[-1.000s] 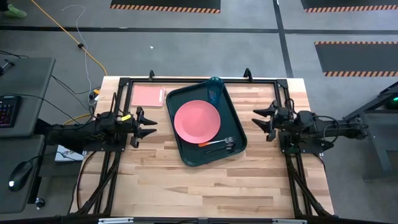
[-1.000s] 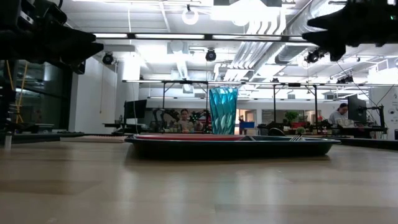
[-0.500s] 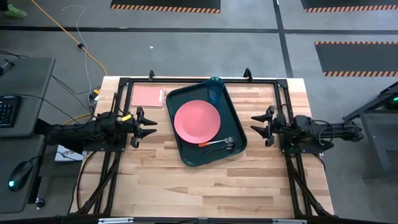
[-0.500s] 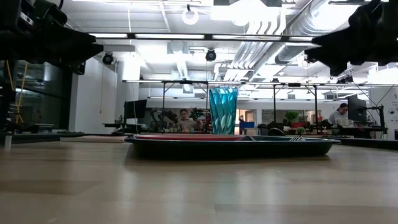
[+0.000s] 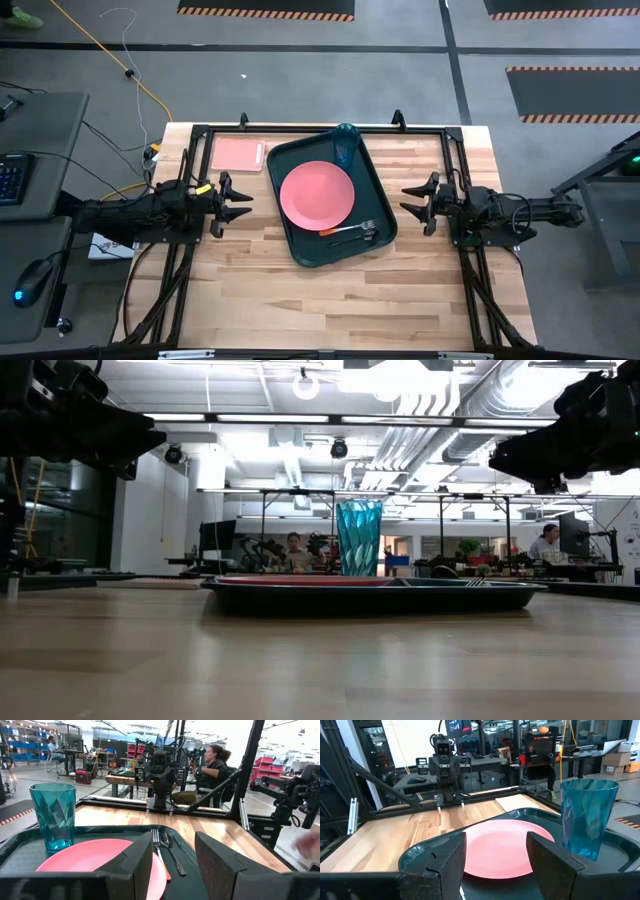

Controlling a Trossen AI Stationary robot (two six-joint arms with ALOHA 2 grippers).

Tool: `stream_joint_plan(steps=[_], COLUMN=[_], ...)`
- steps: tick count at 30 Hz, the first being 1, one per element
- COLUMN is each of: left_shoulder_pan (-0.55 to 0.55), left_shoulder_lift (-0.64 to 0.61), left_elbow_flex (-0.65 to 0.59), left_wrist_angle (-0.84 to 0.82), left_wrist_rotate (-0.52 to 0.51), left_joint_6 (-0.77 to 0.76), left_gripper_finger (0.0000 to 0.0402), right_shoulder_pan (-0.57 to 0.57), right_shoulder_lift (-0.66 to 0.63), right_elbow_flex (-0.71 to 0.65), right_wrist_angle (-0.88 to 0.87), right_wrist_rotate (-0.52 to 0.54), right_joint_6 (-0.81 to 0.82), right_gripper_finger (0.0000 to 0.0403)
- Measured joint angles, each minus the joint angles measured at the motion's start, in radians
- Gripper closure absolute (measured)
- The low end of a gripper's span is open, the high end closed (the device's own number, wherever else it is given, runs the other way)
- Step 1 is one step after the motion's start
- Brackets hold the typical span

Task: Pick and place plate/cup/fork/spoon on tray
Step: Return to Home Position

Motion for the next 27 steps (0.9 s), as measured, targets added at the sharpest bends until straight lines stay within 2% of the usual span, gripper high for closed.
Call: stream_joint_plan(steps=[27], left_shoulder_pan=[0.000], left_shoulder_lift=[0.000], left_elbow_flex=[0.000], left_wrist_angle=[0.000], left_wrist_rotate=[0.000], left_joint_6=[0.000], left_gripper_finger=[0.0266], right_shoulder_pan=[0.000], right_shoulder_lift=[0.001], right_elbow_flex=[0.001], right_wrist_angle=[-0.004], right_wrist_rotate=[0.000], right_joint_6=[-0.001], right_gripper_finger=[0.0203])
